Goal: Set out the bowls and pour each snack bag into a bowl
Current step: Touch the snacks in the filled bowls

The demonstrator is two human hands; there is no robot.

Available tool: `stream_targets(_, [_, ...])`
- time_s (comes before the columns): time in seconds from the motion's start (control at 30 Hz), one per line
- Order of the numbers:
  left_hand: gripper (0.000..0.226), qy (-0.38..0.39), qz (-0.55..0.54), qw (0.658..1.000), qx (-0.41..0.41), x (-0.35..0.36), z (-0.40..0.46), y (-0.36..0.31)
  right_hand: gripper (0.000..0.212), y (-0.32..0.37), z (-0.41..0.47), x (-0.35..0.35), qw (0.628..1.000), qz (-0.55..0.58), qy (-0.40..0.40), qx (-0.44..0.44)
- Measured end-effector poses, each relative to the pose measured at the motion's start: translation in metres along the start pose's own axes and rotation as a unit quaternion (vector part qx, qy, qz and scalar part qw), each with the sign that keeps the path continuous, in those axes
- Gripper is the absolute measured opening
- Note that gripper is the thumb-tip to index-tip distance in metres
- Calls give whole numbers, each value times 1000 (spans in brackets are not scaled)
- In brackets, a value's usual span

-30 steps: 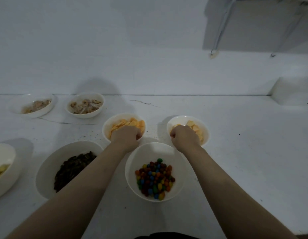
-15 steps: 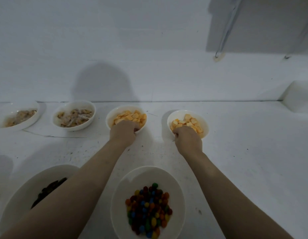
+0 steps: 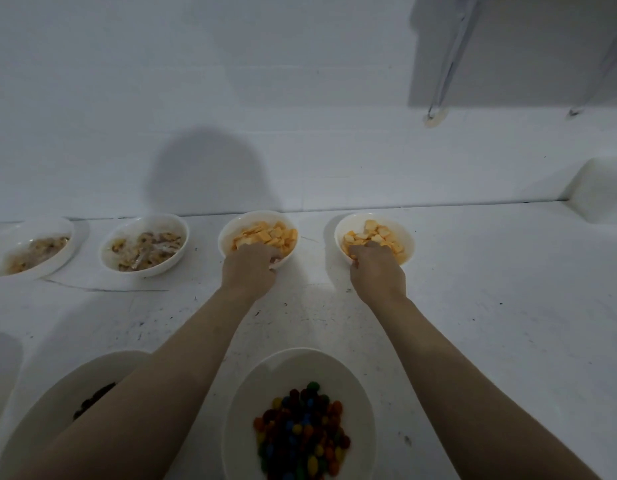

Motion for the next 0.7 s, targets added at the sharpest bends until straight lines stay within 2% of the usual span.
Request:
stream_targets(0.17, [28, -47, -44, 998, -17, -13, -37, 5, 31, 26, -30, -11, 998, 59, -9, -32])
stream_targets(0.37, [15, -60, -61, 993, -77, -38, -107, 25, 30, 67, -81, -22, 991, 112, 48, -48])
stream_targets(0.43, [21, -30, -59, 991, -114, -44, -133, 36, 29, 80, -99, -22, 988, 125, 77, -42])
stream_targets(0.5, [30, 35, -42, 987, -148, -43, -154, 48, 27, 94, -116, -17, 983, 128, 127, -46])
stream_targets(0.63, [61, 151, 38, 974, -164, -36, -166, 62, 33, 115, -140, -3, 960, 121, 251, -11])
stream_targets(0.7, [65, 175, 59, 970, -160, -37, -169, 64, 38, 123, -147, 5, 958, 80, 275, -4])
Point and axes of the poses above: each hand's wrist, its own z-axis towards the middle knuckle, its own x-axis out of the palm, y = z × x, the point moved 2 cm from there along z, towards the middle knuckle, and after that the axes turned 9 degrees about z, right-handed, at the moved point
